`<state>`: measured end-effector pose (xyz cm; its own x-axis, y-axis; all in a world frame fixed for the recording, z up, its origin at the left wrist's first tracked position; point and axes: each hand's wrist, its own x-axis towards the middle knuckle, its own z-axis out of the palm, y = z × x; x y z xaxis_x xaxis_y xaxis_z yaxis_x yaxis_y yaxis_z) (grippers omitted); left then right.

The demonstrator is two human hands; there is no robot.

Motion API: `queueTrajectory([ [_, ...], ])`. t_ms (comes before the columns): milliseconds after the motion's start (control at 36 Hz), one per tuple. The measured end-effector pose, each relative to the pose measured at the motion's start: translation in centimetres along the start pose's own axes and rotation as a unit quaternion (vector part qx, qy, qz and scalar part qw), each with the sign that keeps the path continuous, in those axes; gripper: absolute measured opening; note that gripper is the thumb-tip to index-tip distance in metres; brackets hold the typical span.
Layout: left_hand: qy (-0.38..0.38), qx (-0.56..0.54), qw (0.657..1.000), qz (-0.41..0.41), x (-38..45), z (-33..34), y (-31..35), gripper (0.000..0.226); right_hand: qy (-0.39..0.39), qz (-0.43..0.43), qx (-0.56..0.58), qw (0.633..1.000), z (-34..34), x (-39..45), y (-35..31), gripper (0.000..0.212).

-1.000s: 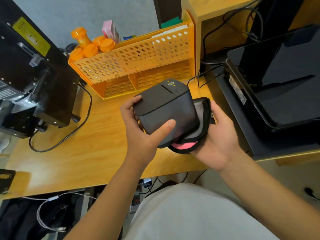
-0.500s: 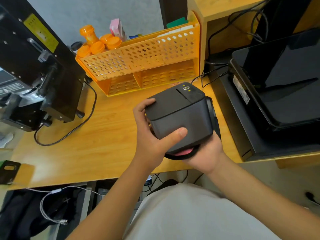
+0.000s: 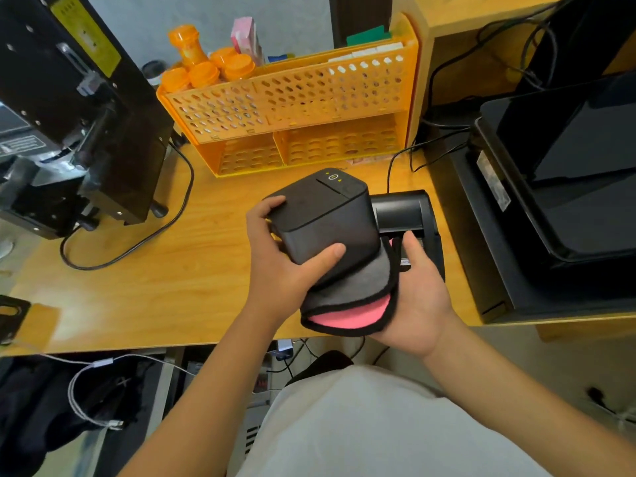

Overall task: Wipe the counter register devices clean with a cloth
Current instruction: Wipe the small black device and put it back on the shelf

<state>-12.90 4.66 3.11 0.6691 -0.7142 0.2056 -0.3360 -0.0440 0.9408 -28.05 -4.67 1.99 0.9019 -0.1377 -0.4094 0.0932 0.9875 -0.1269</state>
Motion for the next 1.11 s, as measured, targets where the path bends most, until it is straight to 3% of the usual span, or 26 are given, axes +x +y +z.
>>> queueTrajectory([
  [139, 0.005, -0.024, 1.000, -0.004, -0.4, -0.9, 0.0, 0.084, 0.006, -0.005, 0.027, 1.000, 0.2, 0.8, 0.3, 0.102],
  [361, -0.066, -0.072, 0.995, -0.014, -0.2, -2.8, 0.4, 0.080, 0.038, -0.029, 0.013, 0.999, 1.0, 2.4, 0.3, 0.094],
  [444, -0.072, -0.093, 0.992, -0.032, 0.4, -4.2, 0.0, 0.079, 0.038, -0.025, 0.004, 0.999, 1.5, 3.3, 0.6, 0.085],
  [556, -0.052, -0.102, 0.991, -0.070, 0.9, -6.2, -1.1, 0.075, 0.102, 0.011, -0.049, 0.993, 1.4, 5.3, 0.6, 0.064],
  [639, -0.025, -0.090, 0.991, -0.095, 1.1, -8.1, -2.2, 0.075, 0.183, 0.016, -0.085, 0.979, 0.9, 7.3, 0.8, 0.046],
  [806, 0.054, -0.118, 0.980, -0.154, 1.3, -11.2, -4.4, 0.074, 0.330, -0.015, -0.177, 0.927, 0.3, 11.7, 1.5, 0.035],
  [1028, 0.071, -0.161, 0.968, -0.177, 1.8, -13.4, -5.8, 0.067, 0.303, 0.000, -0.280, 0.911, 0.6, 16.4, 2.3, 0.025],
  [1111, 0.063, -0.171, 0.967, -0.180, 2.2, -13.8, -6.1, 0.067, 0.317, -0.001, -0.330, 0.889, 0.6, 16.8, 2.1, 0.020],
])
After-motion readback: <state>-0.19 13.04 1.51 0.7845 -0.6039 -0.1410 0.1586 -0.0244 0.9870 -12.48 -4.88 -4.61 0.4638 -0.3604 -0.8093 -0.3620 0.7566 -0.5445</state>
